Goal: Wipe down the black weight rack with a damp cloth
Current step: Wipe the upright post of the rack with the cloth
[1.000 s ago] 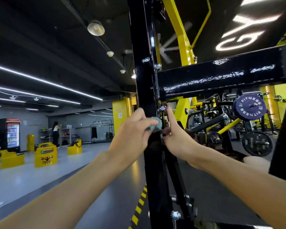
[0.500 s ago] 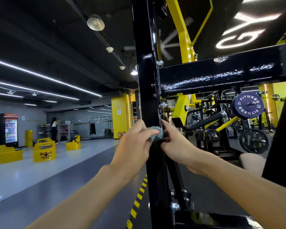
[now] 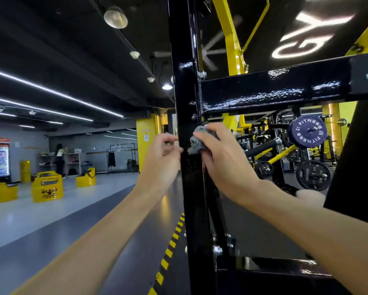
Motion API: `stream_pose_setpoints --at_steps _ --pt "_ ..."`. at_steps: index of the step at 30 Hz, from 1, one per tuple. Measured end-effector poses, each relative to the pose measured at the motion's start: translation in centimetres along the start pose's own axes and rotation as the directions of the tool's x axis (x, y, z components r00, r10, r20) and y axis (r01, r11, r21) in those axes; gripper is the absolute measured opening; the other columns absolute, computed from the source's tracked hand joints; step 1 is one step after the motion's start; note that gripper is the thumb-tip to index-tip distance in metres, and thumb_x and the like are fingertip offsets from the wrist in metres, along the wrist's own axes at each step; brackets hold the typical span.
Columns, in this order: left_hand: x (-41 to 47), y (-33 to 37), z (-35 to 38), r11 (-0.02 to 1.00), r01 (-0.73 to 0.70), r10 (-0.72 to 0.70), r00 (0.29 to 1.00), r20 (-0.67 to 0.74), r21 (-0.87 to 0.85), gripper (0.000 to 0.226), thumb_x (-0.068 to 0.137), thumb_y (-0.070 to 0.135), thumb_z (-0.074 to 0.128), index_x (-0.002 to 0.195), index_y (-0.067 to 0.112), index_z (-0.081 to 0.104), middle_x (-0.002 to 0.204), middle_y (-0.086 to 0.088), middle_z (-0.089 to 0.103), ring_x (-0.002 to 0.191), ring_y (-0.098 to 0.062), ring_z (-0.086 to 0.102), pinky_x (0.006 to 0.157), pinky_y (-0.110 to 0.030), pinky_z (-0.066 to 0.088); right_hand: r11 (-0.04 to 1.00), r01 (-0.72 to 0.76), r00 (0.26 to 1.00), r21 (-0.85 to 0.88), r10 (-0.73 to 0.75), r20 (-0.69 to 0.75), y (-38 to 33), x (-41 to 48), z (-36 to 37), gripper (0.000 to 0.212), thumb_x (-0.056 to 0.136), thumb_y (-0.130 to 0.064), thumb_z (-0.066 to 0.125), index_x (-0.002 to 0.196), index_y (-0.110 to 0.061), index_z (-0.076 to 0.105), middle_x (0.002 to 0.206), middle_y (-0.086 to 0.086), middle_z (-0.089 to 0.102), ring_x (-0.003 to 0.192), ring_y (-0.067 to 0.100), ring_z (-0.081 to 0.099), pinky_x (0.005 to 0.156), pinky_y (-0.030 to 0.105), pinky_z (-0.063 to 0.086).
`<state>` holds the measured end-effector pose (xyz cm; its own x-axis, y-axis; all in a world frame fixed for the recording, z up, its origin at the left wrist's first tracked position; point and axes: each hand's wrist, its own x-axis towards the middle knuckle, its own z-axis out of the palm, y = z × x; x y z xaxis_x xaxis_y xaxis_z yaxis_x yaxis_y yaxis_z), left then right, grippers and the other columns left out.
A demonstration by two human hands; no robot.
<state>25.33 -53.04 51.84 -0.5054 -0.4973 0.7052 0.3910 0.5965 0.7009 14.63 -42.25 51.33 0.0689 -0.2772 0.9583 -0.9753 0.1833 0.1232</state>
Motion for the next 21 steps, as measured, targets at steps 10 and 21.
stream_pose_setpoints --at_steps 10,21 --pt "-1.3 -4.6 0.4 0.975 -0.115 0.088 0.985 0.146 0.189 0.088 0.088 -0.001 0.069 0.153 0.035 0.022 0.122 0.017 0.054 0.104 0.016 0.054 0.086 -0.006 0.046 0.798 0.555 0.823 -0.235 -0.487 0.292 1.3 -0.3 1.4 0.022 0.088 -0.004 0.043 0.092 -0.005 0.065 0.092 0.011 0.057 0.076 0.025 0.051 0.065 0.036 0.049" --pt "-2.2 -6.2 0.7 0.972 -0.097 0.06 0.983 0.172 0.214 0.078 0.087 0.01 0.073 0.142 0.042 0.029 0.109 0.026 0.052 0.103 0.012 0.054 0.099 -0.032 0.049 0.855 0.452 0.89 -0.255 -0.411 0.198 2.0 -0.7 1.9 0.02 0.083 0.006 0.059 0.1 0.001 0.067 0.097 0.014 0.058 0.078 0.03 0.052 0.067 0.044 0.051"
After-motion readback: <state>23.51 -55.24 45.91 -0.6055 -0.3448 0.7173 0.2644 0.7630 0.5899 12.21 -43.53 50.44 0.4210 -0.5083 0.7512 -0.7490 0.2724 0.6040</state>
